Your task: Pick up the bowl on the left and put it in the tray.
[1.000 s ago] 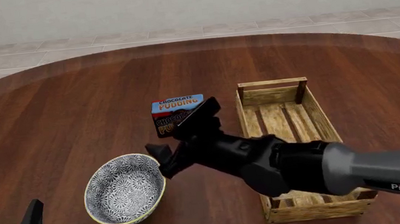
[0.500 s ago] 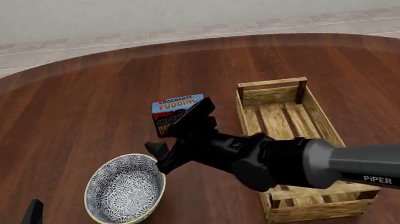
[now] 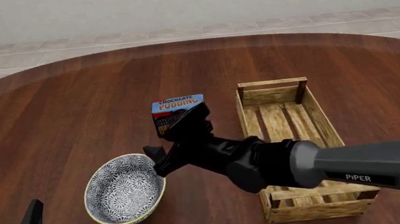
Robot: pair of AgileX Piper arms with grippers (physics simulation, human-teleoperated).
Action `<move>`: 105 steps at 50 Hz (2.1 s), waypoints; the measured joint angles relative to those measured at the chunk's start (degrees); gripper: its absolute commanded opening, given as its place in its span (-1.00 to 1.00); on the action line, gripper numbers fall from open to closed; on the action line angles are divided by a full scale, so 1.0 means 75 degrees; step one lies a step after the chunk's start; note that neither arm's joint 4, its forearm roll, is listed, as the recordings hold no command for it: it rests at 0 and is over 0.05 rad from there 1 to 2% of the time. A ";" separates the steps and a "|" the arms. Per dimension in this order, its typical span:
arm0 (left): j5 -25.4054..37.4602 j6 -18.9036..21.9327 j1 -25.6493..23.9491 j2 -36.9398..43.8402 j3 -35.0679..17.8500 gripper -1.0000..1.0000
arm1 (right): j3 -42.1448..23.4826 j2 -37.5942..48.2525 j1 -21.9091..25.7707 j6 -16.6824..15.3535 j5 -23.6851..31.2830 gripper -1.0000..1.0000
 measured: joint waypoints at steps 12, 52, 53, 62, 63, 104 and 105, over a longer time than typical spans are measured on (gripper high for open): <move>0.0000 0.0000 0.0000 0.0000 0.0000 1.00 | -0.0103 0.0193 -0.0010 -0.0014 -0.0033 1.00; 0.0000 0.0000 0.0000 0.0000 0.0000 1.00 | -0.0300 0.0610 -0.0018 0.0021 -0.0162 1.00; 0.0000 0.0000 0.0000 0.0000 0.0000 1.00 | -0.0311 0.0629 -0.0020 0.0019 -0.0166 1.00; 0.0000 0.0000 0.0000 0.0000 0.0000 1.00 | -0.0417 0.0823 -0.0053 0.0020 -0.0201 1.00; 0.0000 0.0000 0.0000 0.0000 0.0000 1.00 | -0.0429 0.0841 -0.0056 0.0020 -0.0202 1.00; 0.0000 0.0000 0.0000 0.0000 0.0000 1.00 | -0.0507 0.1312 0.0052 0.0090 -0.0372 1.00; 0.0000 0.0000 0.0000 0.0000 0.0000 1.00 | -0.0509 0.1319 0.0054 0.0091 -0.0373 1.00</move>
